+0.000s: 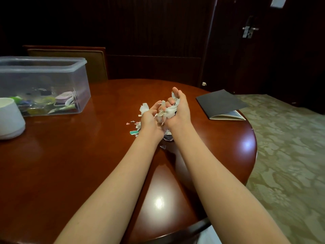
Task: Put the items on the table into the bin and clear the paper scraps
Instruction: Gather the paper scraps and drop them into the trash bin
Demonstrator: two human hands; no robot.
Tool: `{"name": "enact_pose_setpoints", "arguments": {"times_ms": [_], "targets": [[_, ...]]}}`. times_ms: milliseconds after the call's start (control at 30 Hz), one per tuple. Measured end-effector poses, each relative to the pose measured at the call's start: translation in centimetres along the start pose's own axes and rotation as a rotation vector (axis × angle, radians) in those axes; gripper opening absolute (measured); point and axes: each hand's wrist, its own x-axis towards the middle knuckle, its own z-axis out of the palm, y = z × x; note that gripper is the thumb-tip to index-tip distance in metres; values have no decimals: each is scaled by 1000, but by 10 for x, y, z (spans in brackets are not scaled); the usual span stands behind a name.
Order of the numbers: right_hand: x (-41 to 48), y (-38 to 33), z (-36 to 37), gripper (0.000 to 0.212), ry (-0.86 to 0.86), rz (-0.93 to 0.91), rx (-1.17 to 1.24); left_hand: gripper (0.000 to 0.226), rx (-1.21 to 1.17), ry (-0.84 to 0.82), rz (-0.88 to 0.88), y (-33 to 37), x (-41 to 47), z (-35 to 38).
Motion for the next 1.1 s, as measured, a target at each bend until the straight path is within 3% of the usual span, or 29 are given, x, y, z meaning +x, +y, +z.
{"name": "enact_pose_setpoints", "arguments": {"times_ms": [300,400,500,667,767,900,967,1033,1100], "targets": [[-7,-38,-9,18,-14,-58,60,31,-116,6,-48,-15,-15,26],[-10,-43,-23,15,93,-112,9,29,-44,-9,20,-23,-16,38],[-13,-44,-33,10,208,-127,13,31,189,-38,102,-40,-21,52],[-21,-61,-38,8,199,-129,82,28,252,-71,141,-57,-27,68],[-26,-71,-40,11,183,-123,109,27,432,-77,285,-66,-27,78],[-22,-82,-49,12,311,-71,-34,34,735,-96,598,-77,-33,89],[-21,-85,-53,11,394,-40,-32,38,724,-91,544,-78,-34,96],[-19,-89,-59,11,463,-19,45,36,607,-103,354,-75,-33,103],[-13,-88,-72,27,337,55,347,31,494,-165,104,-71,-35,107]]}}
